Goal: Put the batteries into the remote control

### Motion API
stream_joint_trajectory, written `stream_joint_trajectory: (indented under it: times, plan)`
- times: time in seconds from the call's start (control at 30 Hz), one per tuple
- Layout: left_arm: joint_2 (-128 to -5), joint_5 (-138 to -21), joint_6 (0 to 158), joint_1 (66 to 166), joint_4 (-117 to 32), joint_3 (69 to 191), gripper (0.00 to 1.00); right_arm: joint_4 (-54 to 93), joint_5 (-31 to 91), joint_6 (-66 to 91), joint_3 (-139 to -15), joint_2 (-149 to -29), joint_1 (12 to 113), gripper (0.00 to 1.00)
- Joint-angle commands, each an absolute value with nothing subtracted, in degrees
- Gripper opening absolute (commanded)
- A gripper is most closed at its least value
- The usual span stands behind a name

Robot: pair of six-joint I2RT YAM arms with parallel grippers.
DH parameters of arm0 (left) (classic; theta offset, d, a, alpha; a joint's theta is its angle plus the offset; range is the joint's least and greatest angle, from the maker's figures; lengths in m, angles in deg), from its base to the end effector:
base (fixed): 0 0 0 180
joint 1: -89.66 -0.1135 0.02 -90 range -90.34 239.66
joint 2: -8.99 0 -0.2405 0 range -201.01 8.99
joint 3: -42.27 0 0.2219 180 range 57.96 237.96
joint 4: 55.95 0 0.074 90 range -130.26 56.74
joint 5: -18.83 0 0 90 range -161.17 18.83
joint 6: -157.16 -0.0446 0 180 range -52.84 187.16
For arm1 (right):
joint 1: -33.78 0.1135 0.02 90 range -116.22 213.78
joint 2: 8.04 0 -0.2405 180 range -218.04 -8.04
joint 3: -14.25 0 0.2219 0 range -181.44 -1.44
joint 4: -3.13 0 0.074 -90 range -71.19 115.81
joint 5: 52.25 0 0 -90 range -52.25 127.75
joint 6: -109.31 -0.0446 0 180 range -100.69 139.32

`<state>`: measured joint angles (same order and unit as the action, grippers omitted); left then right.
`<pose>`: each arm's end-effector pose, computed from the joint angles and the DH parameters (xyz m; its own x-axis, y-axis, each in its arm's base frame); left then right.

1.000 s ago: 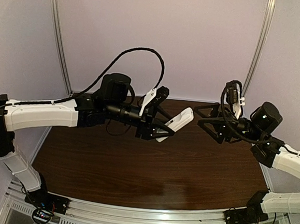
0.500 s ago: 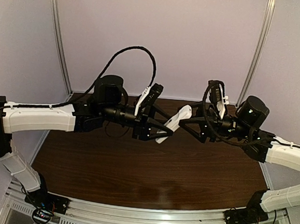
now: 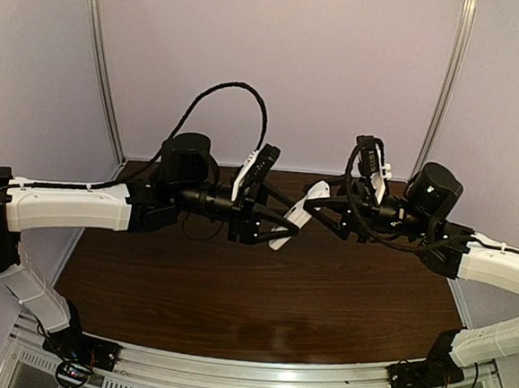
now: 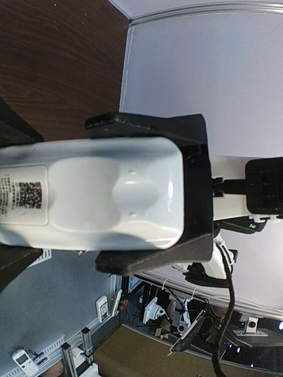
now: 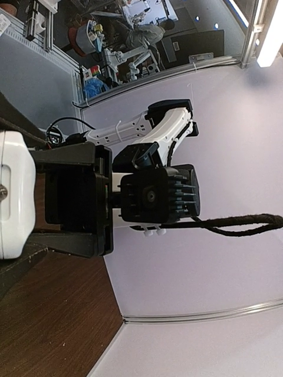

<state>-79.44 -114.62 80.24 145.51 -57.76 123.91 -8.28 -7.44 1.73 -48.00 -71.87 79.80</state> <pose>0.1653 -0.2984 0.3184 -0.2705 0.1061 -0.9569 0.9488 -0.1391 -0.2836 0.1436 0.1944 0.3412 -0.1868 0.1130 -0.9759 -0.9820 -0.0501 0.1821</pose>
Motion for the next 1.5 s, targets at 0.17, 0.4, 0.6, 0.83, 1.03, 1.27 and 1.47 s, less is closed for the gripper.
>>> stream_joint_trajectory:
  times: [0.17,0.4,0.6,0.83,1.03,1.27,1.47]
  plan:
    - [-73.9,-109.6,76.8,144.5,-54.0,123.0,0.87,5.1,-1.8,2.9,-53.8,-72.4,80.2,0.22]
    - [-61.9,-98.4,76.8,139.2,-50.4,115.5,0.97,28.8,9.4,4.7,-63.3,-78.9,80.0,0.16]
    - [-54.1,-86.7,78.8,137.1,-48.3,109.1,0.97,45.5,12.3,6.5,-70.1,-88.3,80.0,0.16]
    - [-54.7,-81.7,79.3,136.7,-45.1,107.7,0.97,58.0,16.8,9.2,-77.7,-99.7,81.0,0.16]
    - [-54.1,-82.1,79.5,136.1,-46.4,106.0,0.97,66.0,24.6,11.8,-84.1,-110.0,84.0,0.16]
    - [-53.6,-80.9,79.7,135.8,-46.2,104.4,0.97,71.6,30.9,13.8,-91.1,-119.8,86.3,0.17]
    - [-53.1,-80.4,80.1,135.7,-47.2,102.8,0.98,72.4,32.4,14.1,-94.6,-125.8,87.0,0.20]
